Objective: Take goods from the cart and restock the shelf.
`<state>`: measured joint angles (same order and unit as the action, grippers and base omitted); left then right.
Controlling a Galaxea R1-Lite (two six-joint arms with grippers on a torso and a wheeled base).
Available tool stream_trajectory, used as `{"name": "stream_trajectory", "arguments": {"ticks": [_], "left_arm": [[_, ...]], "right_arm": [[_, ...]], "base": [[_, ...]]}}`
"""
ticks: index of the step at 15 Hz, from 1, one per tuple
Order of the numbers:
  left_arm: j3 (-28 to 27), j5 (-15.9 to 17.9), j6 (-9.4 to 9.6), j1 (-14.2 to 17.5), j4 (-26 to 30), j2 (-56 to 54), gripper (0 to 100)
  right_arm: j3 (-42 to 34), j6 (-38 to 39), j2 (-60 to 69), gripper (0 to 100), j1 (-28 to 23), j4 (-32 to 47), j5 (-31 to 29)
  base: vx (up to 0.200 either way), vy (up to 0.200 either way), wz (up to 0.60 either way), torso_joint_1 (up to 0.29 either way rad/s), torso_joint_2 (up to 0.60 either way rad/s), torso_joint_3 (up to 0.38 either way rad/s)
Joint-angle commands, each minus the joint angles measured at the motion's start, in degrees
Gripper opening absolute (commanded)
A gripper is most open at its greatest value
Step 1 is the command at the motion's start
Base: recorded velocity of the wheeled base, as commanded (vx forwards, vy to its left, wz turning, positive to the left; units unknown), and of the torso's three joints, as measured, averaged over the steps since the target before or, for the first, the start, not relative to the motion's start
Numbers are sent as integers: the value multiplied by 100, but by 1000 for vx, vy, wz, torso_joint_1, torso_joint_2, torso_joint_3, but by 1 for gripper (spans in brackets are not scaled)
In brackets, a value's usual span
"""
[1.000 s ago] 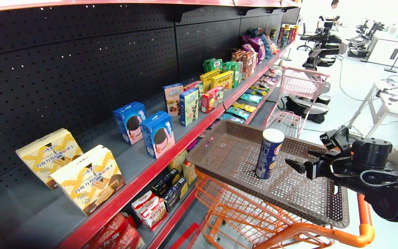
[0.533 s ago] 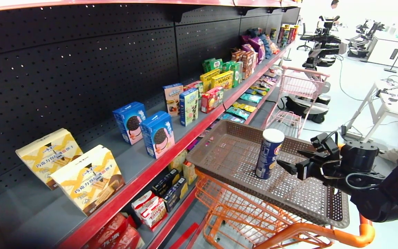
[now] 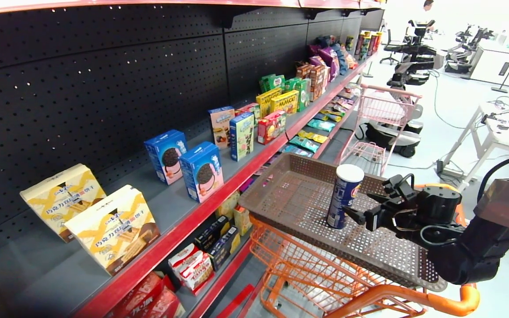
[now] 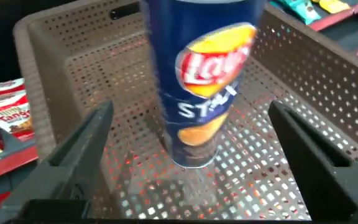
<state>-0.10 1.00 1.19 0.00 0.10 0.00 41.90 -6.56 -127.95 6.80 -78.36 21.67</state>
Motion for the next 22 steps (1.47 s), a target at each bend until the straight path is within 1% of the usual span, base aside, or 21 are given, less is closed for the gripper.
{"name": "stream_trajectory", "arguments": {"ticks": [1, 4, 6, 10, 11, 15, 19, 22], "left_arm": [[1, -3, 4, 0, -1, 0, 100], [1, -3, 4, 0, -1, 0, 100], [1, -3, 4, 0, -1, 0, 100], [1, 6, 4, 0, -1, 0, 100], [1, -3, 4, 0, -1, 0, 100], [1, -3, 4, 0, -1, 0, 100], [1, -3, 4, 0, -1, 0, 100], [1, -3, 4, 0, -1, 0, 100]], "right_arm": [[275, 41, -353, 100, -12, -127, -5], [503, 67, -582, 100, -65, -215, 3], [785, 146, -714, 100, -100, -180, 12], [1101, 137, -916, 100, -91, -162, 144], [1286, 146, -1030, 100, -91, -162, 188], [1637, 146, -1267, 100, -30, -144, 214], [2050, 137, -1382, 100, -21, 154, 276], [2200, 137, -1478, 100, 14, 216, 302]], "base": [[0, 0, 0, 0, 0, 0], [0, 0, 0, 0, 0, 0], [0, 0, 0, 0, 0, 0], [0, 0, 0, 0, 0, 0], [0, 0, 0, 0, 0, 0], [0, 0, 0, 0, 0, 0], [0, 0, 0, 0, 0, 0], [0, 0, 0, 0, 0, 0]]}}
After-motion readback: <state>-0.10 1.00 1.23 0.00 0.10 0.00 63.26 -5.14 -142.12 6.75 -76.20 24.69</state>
